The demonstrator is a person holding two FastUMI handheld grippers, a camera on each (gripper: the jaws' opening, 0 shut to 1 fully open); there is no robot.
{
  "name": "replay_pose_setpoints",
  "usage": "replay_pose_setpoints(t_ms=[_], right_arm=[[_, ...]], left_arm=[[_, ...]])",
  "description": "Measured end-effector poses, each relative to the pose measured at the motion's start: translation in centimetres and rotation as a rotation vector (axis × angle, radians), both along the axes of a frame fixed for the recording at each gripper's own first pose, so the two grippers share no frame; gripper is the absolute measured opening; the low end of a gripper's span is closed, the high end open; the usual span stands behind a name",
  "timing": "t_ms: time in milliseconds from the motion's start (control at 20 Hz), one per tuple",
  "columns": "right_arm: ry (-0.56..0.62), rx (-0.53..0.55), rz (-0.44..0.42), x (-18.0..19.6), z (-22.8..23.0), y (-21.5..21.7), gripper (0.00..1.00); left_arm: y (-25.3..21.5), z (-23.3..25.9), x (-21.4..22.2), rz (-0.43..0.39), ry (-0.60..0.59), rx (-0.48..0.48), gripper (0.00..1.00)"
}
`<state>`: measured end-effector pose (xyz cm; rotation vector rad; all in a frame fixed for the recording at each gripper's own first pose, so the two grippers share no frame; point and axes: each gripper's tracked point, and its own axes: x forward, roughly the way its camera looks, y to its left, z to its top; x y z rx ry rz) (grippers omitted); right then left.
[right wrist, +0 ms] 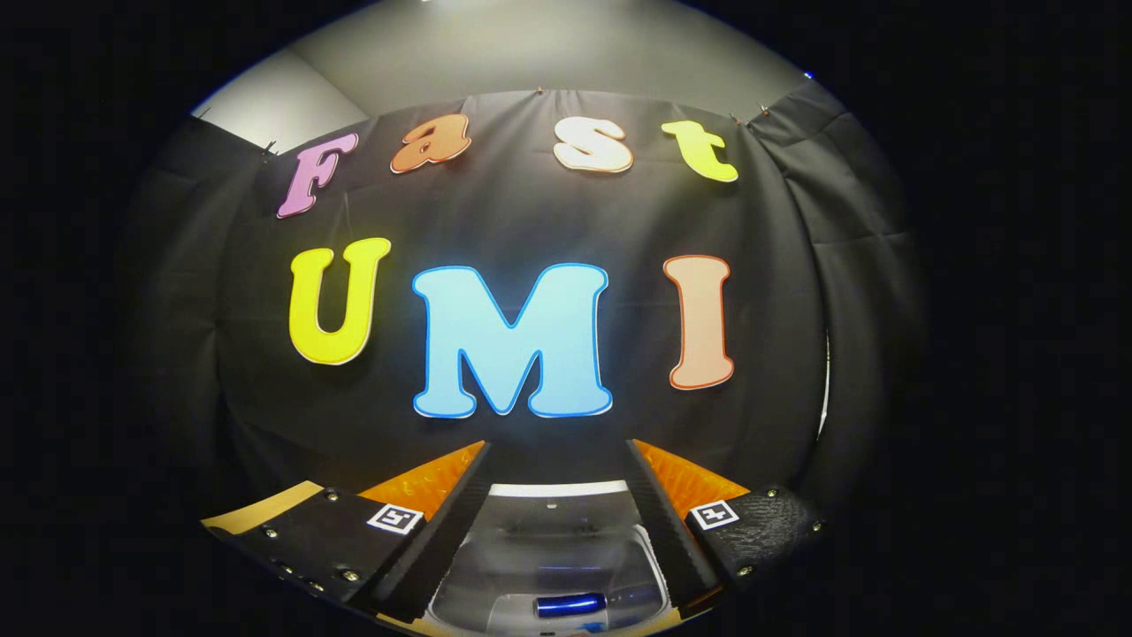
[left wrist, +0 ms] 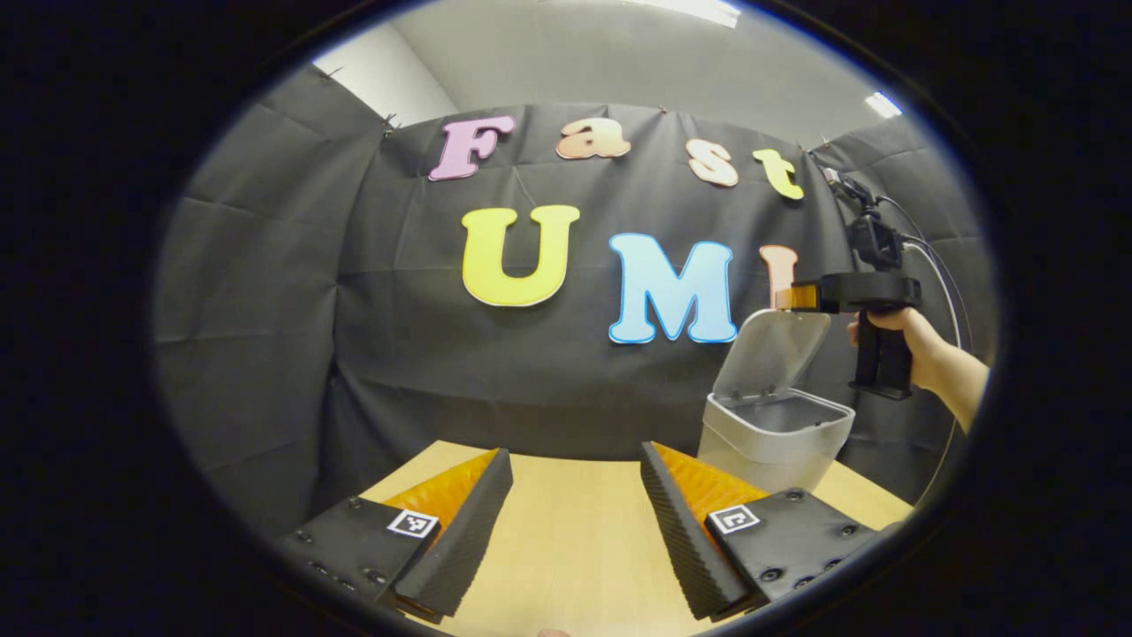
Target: Press the lid of the desktop garbage bin to open it, pick up the crumpled paper on the desktop and throw it into the bin, then pick up the pop can on the desktop and drop it into the bin, and finally close the garbage bin lid.
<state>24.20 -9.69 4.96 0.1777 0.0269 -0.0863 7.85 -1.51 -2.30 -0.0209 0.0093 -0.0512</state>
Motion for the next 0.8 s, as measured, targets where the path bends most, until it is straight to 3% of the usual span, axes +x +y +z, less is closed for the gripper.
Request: replay_pose_setpoints(t_ms=[600,650,700,800], right_arm=[[0.155,0.004,0.049,-2.9,-8.7,1.7,0.94],[0.161,0.003,0.052,-3.1,-9.3,1.8,0.94],[0.166,0.005,0.054,-3.1,-9.9,1.9,0.94],[0.171,0.017,0.054,-3.3,-10.9,2.1,0.94]], left_arm=[[-2.5,0.7,-0.7,-0.01,-0.017,0.06,1.0],[-2.6,0.6,-0.7,-0.013,-0.015,0.061,0.95],[-2.8,0.4,-0.8,-0.016,-0.011,0.06,1.0],[-3.0,0.3,-0.7,-0.018,-0.007,0.059,1.0]])
